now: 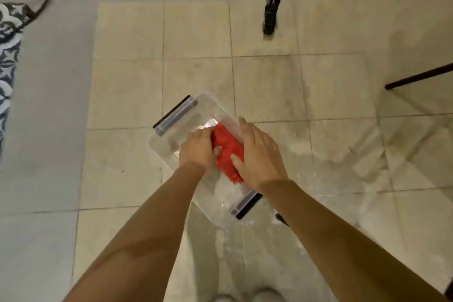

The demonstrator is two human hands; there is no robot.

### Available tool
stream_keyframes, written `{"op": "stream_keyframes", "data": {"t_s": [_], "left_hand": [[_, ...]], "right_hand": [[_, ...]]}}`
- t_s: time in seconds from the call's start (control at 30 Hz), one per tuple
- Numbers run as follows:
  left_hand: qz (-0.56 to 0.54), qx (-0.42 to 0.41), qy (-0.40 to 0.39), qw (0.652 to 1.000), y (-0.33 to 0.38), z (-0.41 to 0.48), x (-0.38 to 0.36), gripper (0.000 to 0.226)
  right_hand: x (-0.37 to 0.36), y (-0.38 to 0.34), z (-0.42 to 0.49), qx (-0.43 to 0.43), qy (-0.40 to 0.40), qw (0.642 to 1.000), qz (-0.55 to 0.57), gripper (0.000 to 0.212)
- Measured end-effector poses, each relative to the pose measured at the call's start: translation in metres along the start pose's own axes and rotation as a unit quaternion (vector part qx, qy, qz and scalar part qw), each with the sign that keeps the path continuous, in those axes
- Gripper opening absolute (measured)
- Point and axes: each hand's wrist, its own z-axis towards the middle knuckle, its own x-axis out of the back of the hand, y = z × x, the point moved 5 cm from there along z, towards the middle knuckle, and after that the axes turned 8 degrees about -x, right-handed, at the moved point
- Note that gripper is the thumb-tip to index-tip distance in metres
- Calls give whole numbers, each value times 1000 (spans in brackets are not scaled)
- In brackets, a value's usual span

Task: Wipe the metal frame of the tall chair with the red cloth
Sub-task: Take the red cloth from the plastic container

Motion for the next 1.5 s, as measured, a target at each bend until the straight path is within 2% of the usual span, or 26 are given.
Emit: {"op": "stream_keyframes", "data": {"t_s": [0.2, 0.3, 0.5, 0.57, 0.77, 0.83, 0.97, 1.23, 1.5], "left_hand": [[52, 18, 12, 998, -4, 13, -8, 63], [66, 25, 16, 997, -5, 15, -10, 59], [-23, 9, 81, 996, -3, 12, -5, 32], [-66, 3, 91, 994, -4, 10, -2, 29], [-68, -52, 140, 986, 6, -4, 11, 25], [-116, -49, 123, 984, 10, -9, 9, 23], [-170, -48, 10, 984, 24, -19, 8, 13], [-143, -114, 19, 983, 58, -48, 55, 20], [-182, -120, 46, 975, 122, -107, 122, 24]], "right_hand": [[-7, 2, 5, 3, 51, 998, -23, 84], [-8, 4, 5, 7, 60, 998, -35, 83], [-6, 2, 5, 14, 55, 998, -37, 83], [-4, 2, 3, 17, 49, 998, -38, 83], [-1, 0, 1, 21, 30, 999, -33, 82], [2, -1, -1, 21, 24, 999, -38, 81], [14, -3, -12, 28, 29, 998, -53, 78], [51, -8, -39, 15, 31, 998, -44, 76], [132, -19, -110, 8, 61, 998, -21, 70]]}}
